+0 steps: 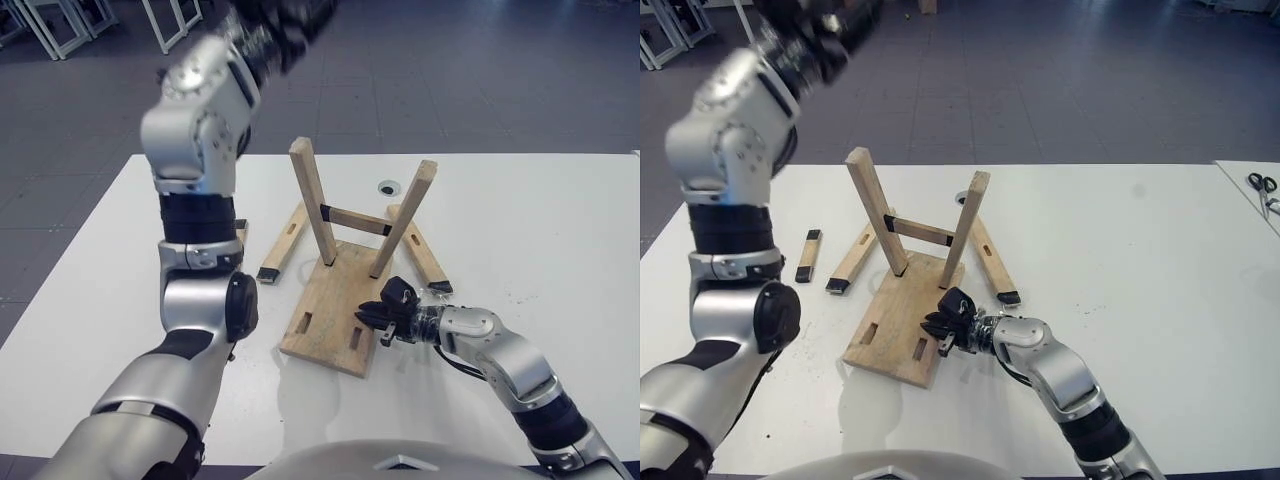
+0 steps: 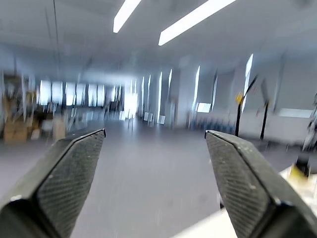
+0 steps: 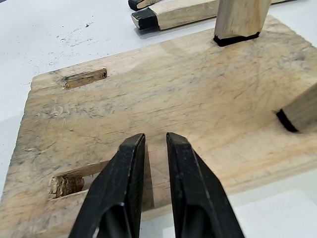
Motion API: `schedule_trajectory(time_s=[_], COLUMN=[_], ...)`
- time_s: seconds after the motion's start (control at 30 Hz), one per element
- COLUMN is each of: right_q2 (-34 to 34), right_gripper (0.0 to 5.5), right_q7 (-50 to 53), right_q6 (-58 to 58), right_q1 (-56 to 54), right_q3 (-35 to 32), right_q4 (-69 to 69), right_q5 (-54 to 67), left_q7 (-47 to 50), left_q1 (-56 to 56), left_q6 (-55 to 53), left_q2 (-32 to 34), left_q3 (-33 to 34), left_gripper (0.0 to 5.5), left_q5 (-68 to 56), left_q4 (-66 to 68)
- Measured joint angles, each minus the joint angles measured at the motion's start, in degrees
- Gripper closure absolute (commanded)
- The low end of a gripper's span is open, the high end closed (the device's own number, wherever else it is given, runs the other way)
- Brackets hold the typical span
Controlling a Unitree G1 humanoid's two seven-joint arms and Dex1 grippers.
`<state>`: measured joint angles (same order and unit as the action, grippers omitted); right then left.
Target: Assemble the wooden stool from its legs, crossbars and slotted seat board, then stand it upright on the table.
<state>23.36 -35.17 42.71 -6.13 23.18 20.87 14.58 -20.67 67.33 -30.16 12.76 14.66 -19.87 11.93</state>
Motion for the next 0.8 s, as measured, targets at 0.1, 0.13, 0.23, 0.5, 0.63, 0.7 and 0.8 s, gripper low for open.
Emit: schedule_trajectory(time_s=[0.1,0.13,0.23,0.5,0.63,0.7,0.8], right_q2=[0.5,0.7,0.9,2.1,2.6,2.6,2.7], right_gripper=[4.71,4.71,4.71,4.71,4.71,4.71,4.71], right_q7=[0.2,0.2,0.1,0.2,0.2,0.2,0.3], right_q6=[0.5,0.8,1.1,3.3,3.1,2.6,2.7], right_q1=[0.1,0.1,0.0,0.1,-0.1,0.0,0.8], right_q3=[0.0,0.1,-0.1,0.1,0.0,0.0,-0.7], right_q4=[0.0,0.3,1.7,2.3,3.5,3.5,4.1], right_q5=[-0.7,-0.8,-0.8,-1.0,-1.0,-1.0,-0.8], left_q7=[1.4,2.1,3.5,3.3,1.3,3.3,9.0], left_q1=[-0.5,-4.6,-18.3,-27.2,-23.6,-17.1,-14.4], left_q6=[-3.6,-7.8,-10.2,-7.2,-17.8,-19.0,-21.4], left_q2=[1.4,1.3,-0.3,0.6,-0.7,-1.0,2.4], left_q3=[-2.6,-4.3,-10.1,-15.7,-4.4,0.6,7.3], left_gripper=[1.74,1.74,1.74,1.74,1.74,1.74,1.74], left_q5=[1.3,1.9,3.9,4.8,-15.4,-27.0,-45.0], left_q4=[-0.7,-0.7,-1.8,-12.6,-20.5,-24.6,-33.0])
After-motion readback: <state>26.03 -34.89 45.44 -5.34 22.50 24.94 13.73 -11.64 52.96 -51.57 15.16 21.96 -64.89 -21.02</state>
